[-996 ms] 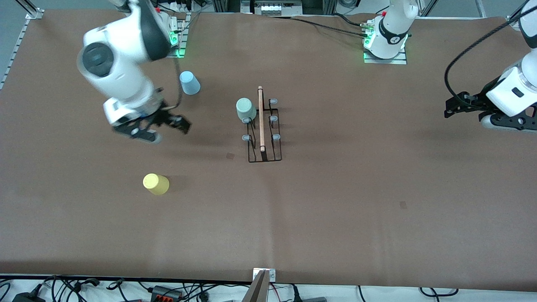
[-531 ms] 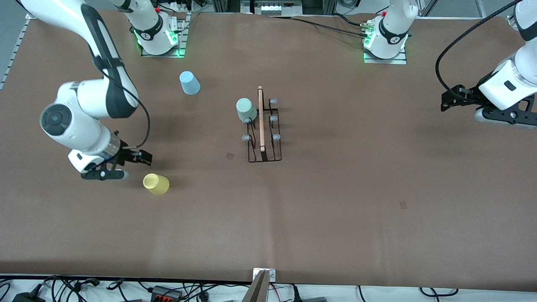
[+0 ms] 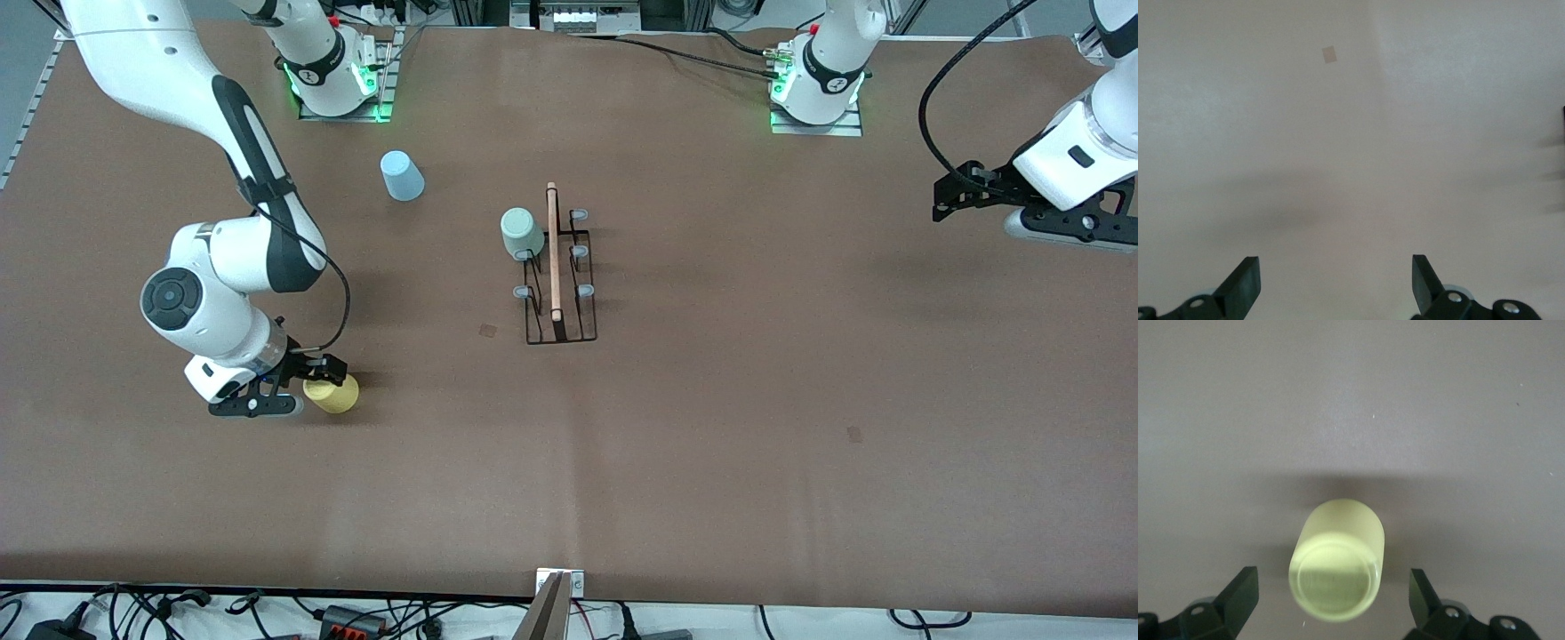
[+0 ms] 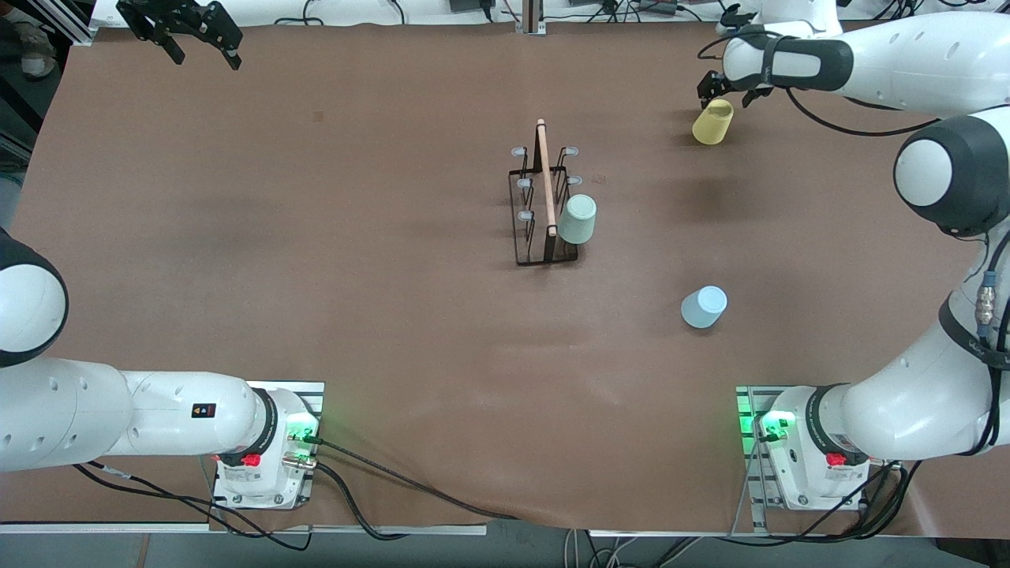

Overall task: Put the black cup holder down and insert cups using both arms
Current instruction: 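Move the right gripper to the yellow cup and grasp it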

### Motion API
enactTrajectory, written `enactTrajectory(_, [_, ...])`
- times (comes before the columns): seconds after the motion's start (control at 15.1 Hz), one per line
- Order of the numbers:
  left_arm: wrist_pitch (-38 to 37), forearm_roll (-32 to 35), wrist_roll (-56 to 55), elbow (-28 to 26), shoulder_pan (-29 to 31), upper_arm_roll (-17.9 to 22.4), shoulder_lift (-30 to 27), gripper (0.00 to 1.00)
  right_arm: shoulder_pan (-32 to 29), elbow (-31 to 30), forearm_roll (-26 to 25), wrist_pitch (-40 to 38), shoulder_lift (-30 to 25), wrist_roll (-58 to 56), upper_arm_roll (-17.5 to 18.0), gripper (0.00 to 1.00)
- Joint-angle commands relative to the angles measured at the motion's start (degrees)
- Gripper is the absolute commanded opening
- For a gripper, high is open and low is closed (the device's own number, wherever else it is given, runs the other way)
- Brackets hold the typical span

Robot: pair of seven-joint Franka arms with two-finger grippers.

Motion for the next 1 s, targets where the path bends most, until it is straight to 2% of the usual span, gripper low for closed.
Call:
enactTrajectory(0.0, [-0.81,0.8,-0.62,-1.31,0.35,-0.84,-1.72,1.0,0.13,1.19,-0.04,2.04,2.03,-0.83,-0.14,1.0])
enactTrajectory(0.33, [-1.43,0.8,-0.62,-1.05,0.44,-0.84,-1.81,1.0,0.13,0.58,-0.04,1.86,2.46,-0.92,-0.14,1.0])
enactTrajectory(0.4, [-1.43,0.8,-0.62,-1.05,0.44,-0.84,-1.81,1.0,0.13,0.58,-0.12,1.86,2.64,-1.18,-0.14,0.97])
enactTrajectory(0.6, [-1.43,0.8,-0.62,-1.05,0.35,-1.37,-1.72,1.0,0.13,0.58,0.05,1.78,2.82,-3.55,-0.14,0.44])
enactTrajectory(0.66, [-1.43,0.8,-0.62,-1.05,0.35,-1.46,-1.72,1.0,0.13,0.66,0.05,1.6,2.64,-3.73,-0.14,0.31])
enactTrajectory(0.73, [-1.51,0.8,-0.62,-1.05,0.26,-1.55,-1.72,1.0,0.13,0.75,0.05,1.17,2.03,-3.73,-0.14,0.23])
enactTrajectory(0.8, [-1.52,0.8,-0.62,-1.05,0.26,-1.55,-1.72,1.0,0.22,1.1,0.05,-0.32,0.9,-3.73,-0.14,0.2])
enactTrajectory(0.93, [-1.69,0.8,-0.62,-0.87,0.35,-1.55,-1.81,1.0,1.53,1.72,0.14,-7.15,-3.48,-2.68,-0.14,0.2])
